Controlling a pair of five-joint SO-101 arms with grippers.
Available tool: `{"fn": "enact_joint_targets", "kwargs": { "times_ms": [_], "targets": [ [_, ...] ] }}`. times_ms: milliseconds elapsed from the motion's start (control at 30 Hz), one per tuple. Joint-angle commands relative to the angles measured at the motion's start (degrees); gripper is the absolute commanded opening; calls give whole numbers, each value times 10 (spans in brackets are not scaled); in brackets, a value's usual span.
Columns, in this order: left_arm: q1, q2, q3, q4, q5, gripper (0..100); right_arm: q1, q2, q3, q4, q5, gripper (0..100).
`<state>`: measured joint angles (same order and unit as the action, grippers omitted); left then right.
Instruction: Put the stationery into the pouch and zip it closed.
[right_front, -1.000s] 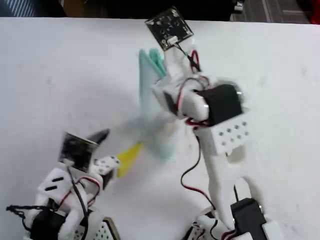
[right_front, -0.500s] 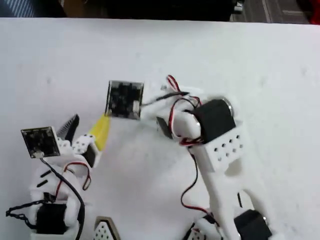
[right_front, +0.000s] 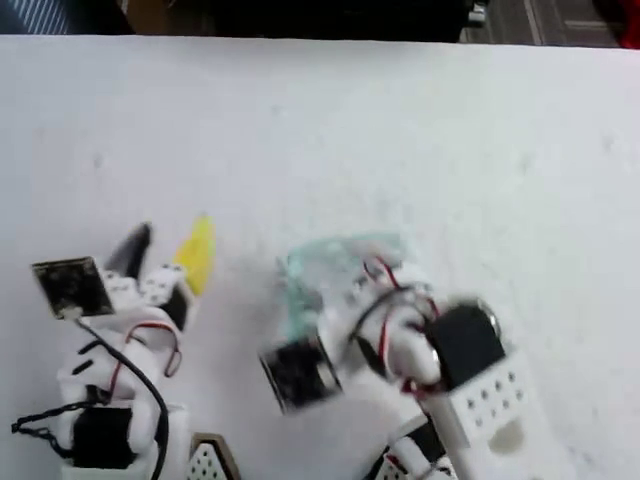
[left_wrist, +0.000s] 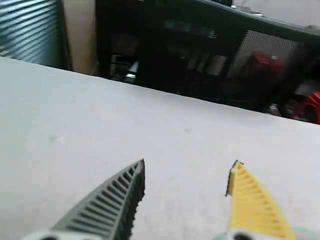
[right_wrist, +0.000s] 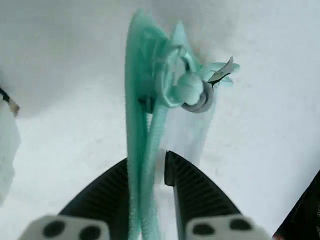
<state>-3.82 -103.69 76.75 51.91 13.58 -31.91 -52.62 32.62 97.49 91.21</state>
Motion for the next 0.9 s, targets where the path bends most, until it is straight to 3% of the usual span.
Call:
{"fn": "enact_joint_targets", "kwargs": {
  "times_ms": [0,167,267,367,733,867],
  "targets": [
    [160,10,16,-11,-10,282,4,-80,71,15,47,17],
    [313,10,71,-33,-113,279,4,-153,102,15,47,17],
    [368,11,89,-32,-124,278,2,-170,78,14,35,17],
    [407,11,90,-11,-127,278,-1,-169,25,-2,-28,17],
    [457,8,-39,157,-165,282,5,-147,-6,-104,-159,17],
    [453,8,-49,171,-166,282,5,-114,-6,-175,-238,17]
  ]
}}
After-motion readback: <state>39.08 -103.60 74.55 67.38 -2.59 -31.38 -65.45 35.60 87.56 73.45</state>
